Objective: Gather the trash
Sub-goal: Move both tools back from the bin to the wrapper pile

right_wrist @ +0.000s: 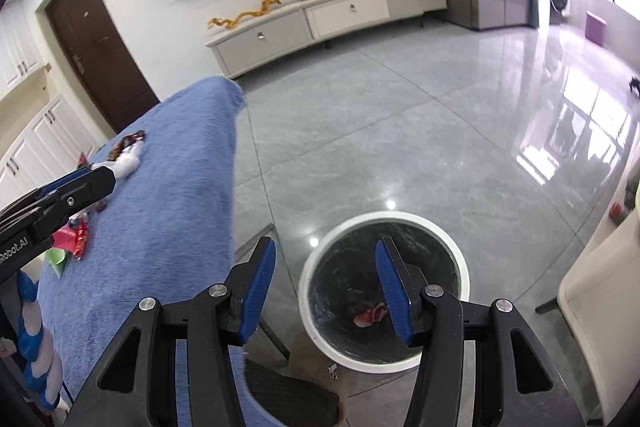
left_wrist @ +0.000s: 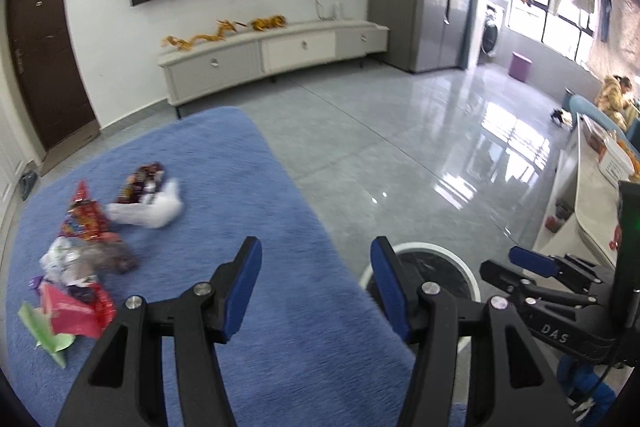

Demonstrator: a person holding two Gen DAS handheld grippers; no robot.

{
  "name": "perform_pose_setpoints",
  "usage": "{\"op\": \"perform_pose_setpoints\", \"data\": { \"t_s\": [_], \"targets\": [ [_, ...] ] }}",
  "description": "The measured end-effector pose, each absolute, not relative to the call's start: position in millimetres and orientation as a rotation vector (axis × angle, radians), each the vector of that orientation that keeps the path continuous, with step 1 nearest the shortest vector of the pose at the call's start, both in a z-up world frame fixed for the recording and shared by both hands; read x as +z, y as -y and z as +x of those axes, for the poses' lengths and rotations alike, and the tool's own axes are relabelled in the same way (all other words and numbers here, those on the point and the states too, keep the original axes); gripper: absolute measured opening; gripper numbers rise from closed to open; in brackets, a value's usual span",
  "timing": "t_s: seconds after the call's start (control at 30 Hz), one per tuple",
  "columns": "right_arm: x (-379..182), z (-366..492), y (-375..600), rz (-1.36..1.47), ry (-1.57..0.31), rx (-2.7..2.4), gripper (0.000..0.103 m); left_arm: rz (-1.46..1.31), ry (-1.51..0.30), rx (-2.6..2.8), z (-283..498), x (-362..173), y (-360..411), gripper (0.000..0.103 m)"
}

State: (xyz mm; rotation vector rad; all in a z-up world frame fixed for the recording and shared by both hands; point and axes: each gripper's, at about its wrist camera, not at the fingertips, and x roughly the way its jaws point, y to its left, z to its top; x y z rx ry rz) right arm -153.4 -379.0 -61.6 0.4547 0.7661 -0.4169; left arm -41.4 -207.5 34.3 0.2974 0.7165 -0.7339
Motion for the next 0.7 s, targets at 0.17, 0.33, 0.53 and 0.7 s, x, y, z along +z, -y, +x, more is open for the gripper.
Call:
{"op": "perform_pose_setpoints", "data": {
  "t_s": [0.17,0.33,0.53,0.7],
  "targets": [
    [-35.3,-143.5,351.1,0.378,-0.740,-0.397,0.052,0.239,-0.670,-0.679,-35.5,45.9,166.2,0.061],
    [-15.0,-132.0,319.7,0.302,-0.720,-0.395,0.052,0.170,-0.638,-0.623,-28.3,54.8,119.5,0.063],
    [4.4,-112.0,273.7,0.202,-0.706,-0.354,0.052,0.082,-0.609,-0.561,-18.4,59.7,67.9,0.073],
    [14.3,-94.5,236.0,0.158,-0.716,-0.295,0.056,0.027,-0.600,-0.519,-10.2,59.4,28.5,0.073]
  ]
}}
